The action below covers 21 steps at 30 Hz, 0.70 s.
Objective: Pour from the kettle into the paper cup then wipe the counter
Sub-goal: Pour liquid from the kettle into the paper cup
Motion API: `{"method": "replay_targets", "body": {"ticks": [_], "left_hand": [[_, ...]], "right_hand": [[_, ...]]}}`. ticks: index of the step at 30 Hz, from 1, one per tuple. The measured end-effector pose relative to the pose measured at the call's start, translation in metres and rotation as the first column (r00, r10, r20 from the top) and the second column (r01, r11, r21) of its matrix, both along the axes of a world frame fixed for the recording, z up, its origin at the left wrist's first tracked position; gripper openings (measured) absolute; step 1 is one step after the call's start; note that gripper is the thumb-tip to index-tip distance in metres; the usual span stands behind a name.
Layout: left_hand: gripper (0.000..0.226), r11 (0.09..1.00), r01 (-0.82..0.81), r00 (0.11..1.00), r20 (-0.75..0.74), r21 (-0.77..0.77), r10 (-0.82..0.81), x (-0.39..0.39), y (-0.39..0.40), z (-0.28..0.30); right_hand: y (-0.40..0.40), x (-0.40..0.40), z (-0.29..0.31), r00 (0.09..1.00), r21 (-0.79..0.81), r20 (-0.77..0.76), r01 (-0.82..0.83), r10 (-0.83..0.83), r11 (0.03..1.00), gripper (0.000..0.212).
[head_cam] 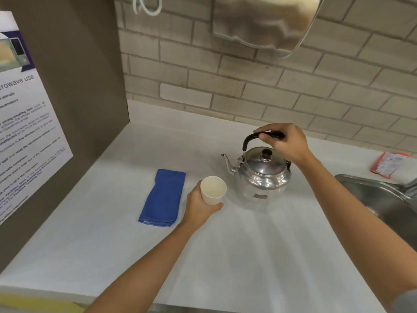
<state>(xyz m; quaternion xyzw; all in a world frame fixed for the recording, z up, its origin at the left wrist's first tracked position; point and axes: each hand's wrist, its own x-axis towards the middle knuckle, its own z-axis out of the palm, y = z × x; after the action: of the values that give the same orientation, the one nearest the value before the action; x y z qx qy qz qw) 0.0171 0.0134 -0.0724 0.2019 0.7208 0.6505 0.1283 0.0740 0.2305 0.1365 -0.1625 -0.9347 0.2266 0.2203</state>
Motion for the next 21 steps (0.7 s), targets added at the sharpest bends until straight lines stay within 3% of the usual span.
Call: {"method": "replay_targets", "body": {"ticks": [8,17,21], "left_hand": [[0.094,0.993,0.017,0.995,-0.097,0.119,-0.006,0.010,-0.009,0.015],[0.073,0.995,0.039,0.993,-0.116,0.097,-0.028,0.009,-0.017,0.023],[0.089,0.995,0.052,0.997,-0.063,0.089,-0.046,0.010,-0.017,0.019]], "right_hand": [[-0.015,0.029,0.008,0.995,0.053,0.057,-0.090,0.087,0.995,0.016],[-0.032,0.038,0.014,0.981,0.094,0.124,-0.164,0.151,0.982,0.016],[-0.036,0.037,0.015,0.975,0.116,0.161,-0.174,0.154,0.978,0.014]]}}
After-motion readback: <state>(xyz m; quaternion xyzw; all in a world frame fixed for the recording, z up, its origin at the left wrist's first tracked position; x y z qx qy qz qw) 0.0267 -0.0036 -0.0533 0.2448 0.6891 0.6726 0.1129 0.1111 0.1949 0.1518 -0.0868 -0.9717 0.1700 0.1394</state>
